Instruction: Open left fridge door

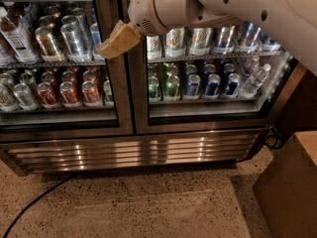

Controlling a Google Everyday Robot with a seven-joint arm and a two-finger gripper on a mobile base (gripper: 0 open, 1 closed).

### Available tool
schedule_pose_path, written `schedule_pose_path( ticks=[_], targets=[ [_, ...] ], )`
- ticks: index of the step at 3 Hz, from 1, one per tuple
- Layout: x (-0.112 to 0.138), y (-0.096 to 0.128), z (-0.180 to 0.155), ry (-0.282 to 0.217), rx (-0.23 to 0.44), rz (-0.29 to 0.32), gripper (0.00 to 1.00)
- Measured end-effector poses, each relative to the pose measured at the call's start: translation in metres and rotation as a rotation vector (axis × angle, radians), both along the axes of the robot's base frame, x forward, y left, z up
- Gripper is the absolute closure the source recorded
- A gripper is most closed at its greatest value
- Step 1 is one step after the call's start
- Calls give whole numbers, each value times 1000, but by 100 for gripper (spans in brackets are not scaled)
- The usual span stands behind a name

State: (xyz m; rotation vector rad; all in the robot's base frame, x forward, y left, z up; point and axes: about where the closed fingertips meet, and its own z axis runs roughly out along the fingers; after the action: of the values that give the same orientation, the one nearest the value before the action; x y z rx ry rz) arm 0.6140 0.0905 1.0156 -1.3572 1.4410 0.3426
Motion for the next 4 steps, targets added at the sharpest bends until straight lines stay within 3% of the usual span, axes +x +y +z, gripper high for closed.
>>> schedule_pose_path(
  ticks=[1,3,4],
  targets=[
    [1,7,-1,12,18,-8,7],
    [18,17,12,4,132,-48,9],
    [26,24,16,3,158,-61,11]
  ],
)
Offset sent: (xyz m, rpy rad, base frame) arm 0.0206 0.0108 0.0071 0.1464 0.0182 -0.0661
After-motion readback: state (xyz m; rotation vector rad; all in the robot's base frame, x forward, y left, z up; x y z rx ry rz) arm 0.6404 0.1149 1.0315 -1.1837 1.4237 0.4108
